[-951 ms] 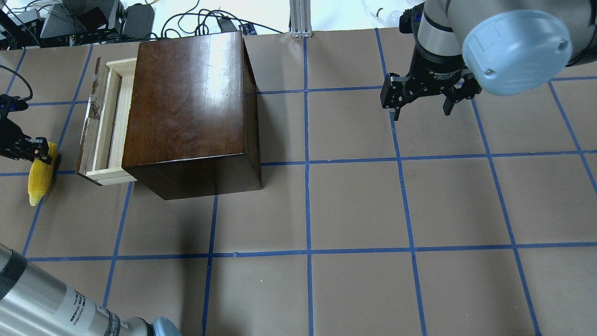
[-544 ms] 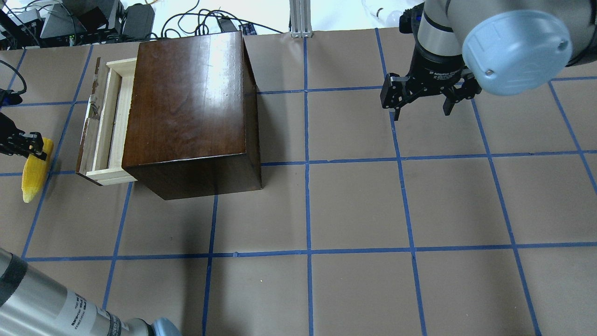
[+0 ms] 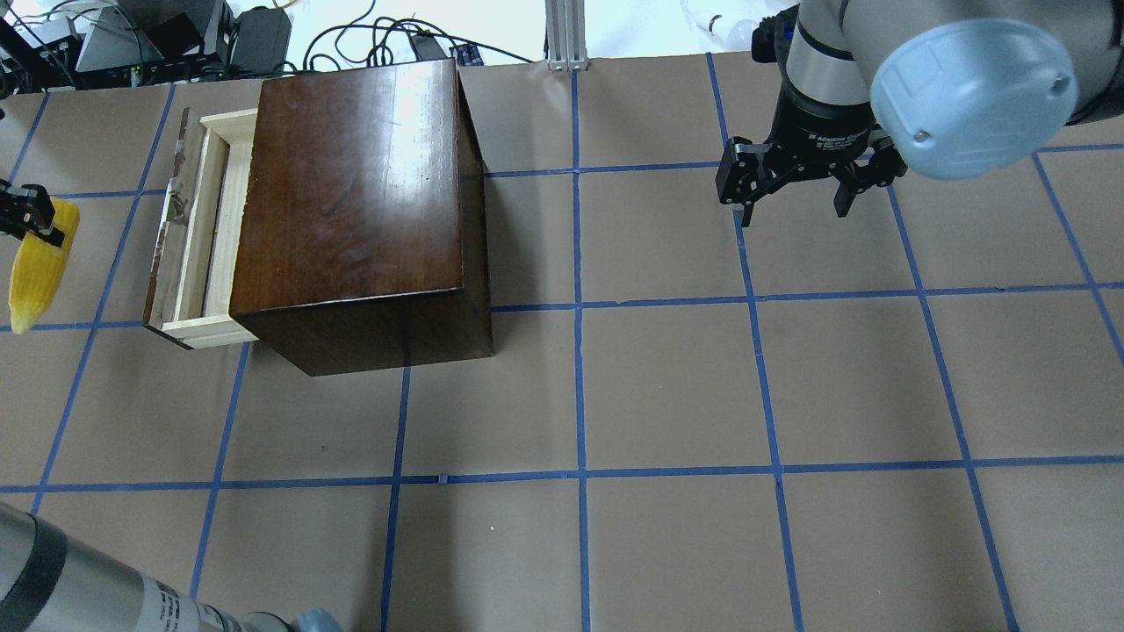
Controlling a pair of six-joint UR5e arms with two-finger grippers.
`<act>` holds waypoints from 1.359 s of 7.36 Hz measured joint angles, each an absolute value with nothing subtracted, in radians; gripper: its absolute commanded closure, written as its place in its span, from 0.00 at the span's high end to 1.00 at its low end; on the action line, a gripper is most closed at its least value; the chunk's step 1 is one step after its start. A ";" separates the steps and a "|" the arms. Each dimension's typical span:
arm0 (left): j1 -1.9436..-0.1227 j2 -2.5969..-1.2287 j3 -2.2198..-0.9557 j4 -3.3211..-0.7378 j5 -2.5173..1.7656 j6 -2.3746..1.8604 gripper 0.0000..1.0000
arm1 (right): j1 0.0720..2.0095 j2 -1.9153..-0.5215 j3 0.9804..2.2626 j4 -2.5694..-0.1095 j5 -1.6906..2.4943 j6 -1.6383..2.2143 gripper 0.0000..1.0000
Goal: Open drawer and put corn inside
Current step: 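Lift the corn and carry it over the open drawer with the left gripper, then lower the corn into the drawer and open the left gripper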
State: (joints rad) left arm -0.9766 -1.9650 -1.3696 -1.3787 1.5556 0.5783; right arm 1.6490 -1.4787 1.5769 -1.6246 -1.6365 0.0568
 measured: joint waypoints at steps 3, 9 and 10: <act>-1.156 -1.908 -1.342 -1.459 1.552 0.395 0.00 | 1.649 -1.479 1.577 -1.624 -1.635 0.057 1.00; -1.234 -1.924 -1.427 -1.368 1.548 0.315 0.00 | 1.649 -1.479 1.577 -1.625 -1.637 0.057 1.00; -1.233 -1.927 -1.433 -1.363 1.548 0.303 0.03 | 1.649 -1.479 1.577 -1.625 -1.638 0.057 1.00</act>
State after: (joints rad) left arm -1.2325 -1.9267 -1.4332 -1.3629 1.5484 0.3032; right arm 1.6490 -1.4787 1.5770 -1.6252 -1.6377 0.0567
